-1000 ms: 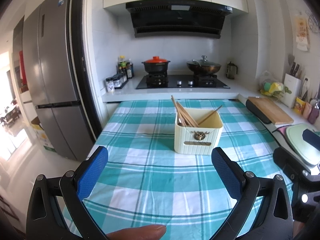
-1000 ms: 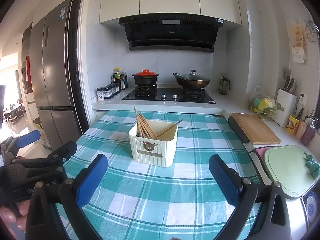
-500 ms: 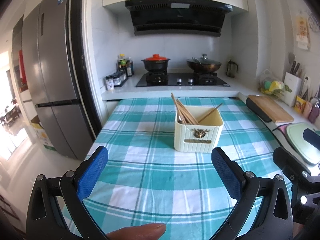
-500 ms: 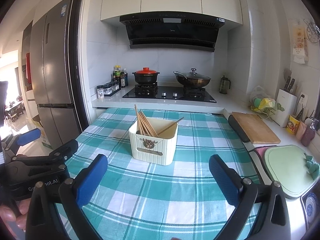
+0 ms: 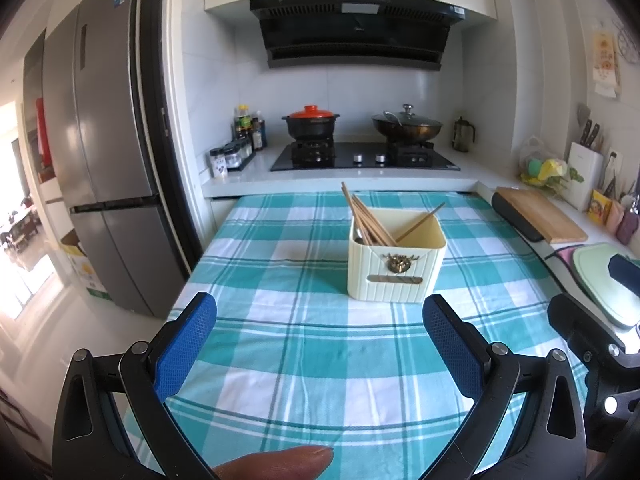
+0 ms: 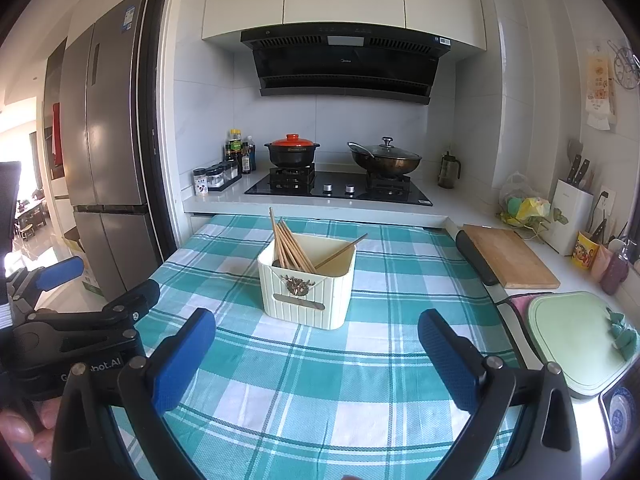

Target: Organize utensils

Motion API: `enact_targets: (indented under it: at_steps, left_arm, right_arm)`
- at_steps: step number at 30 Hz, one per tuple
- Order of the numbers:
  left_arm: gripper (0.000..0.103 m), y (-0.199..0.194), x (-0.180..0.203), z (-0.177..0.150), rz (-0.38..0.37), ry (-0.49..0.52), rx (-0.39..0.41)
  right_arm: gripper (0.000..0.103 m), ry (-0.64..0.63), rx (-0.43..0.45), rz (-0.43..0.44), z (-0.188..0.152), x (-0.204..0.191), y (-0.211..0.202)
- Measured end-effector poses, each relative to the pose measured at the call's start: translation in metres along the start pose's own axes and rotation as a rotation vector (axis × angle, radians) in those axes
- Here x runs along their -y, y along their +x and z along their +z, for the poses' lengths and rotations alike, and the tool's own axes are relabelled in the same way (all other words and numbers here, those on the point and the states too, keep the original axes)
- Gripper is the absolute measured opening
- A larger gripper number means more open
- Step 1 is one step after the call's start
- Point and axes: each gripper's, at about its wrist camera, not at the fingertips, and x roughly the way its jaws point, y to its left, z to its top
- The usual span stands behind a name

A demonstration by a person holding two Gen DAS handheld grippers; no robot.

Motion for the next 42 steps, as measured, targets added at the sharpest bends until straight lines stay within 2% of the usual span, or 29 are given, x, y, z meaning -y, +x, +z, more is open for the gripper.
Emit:
enact_targets:
  at_steps: [42]
  left_arm:
    - [0.103,-0.0034,0.0043,0.0007,-0.009,0.003,0.002]
  right_arm:
    - [0.103,-0.012,0.001,-0.001,0.0008,0.0026,-0.0028]
